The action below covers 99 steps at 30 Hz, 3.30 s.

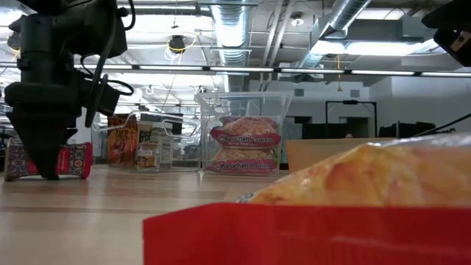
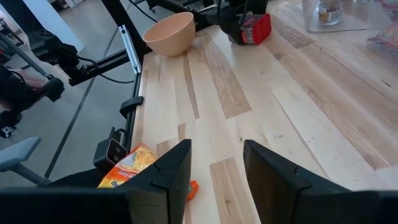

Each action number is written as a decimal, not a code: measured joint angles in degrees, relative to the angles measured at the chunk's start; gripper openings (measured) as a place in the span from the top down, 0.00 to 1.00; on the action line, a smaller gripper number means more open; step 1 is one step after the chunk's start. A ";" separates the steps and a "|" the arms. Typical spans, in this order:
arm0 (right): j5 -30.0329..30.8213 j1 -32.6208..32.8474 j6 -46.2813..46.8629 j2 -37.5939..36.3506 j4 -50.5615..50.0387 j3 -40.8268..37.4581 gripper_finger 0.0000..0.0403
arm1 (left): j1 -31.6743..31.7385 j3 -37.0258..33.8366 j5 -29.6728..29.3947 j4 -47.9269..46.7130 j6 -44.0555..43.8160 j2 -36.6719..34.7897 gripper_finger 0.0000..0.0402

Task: Pick & Place Food Item
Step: Put the red seasoning can into the transparent bin

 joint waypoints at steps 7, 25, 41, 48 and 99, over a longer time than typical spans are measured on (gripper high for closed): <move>0.02 -0.15 0.03 0.02 0.03 0.00 0.64 | 1.34 -0.27 -1.81 1.17 1.64 -1.50 0.19; 0.97 -1.62 -30.17 0.02 22.65 -0.02 0.64 | -3.90 -0.21 9.22 46.97 20.06 -7.14 0.24; -26.51 -20.33 -45.89 18.13 17.45 19.88 0.33 | -5.35 3.17 19.34 64.93 19.33 5.75 0.25; -28.73 -22.78 -50.05 30.49 -0.44 39.08 0.24 | -7.10 6.33 23.14 66.50 19.20 7.55 0.25; -40.16 -26.14 -47.67 41.00 -15.73 55.89 0.46 | -8.43 7.16 22.57 64.58 30.26 7.49 0.08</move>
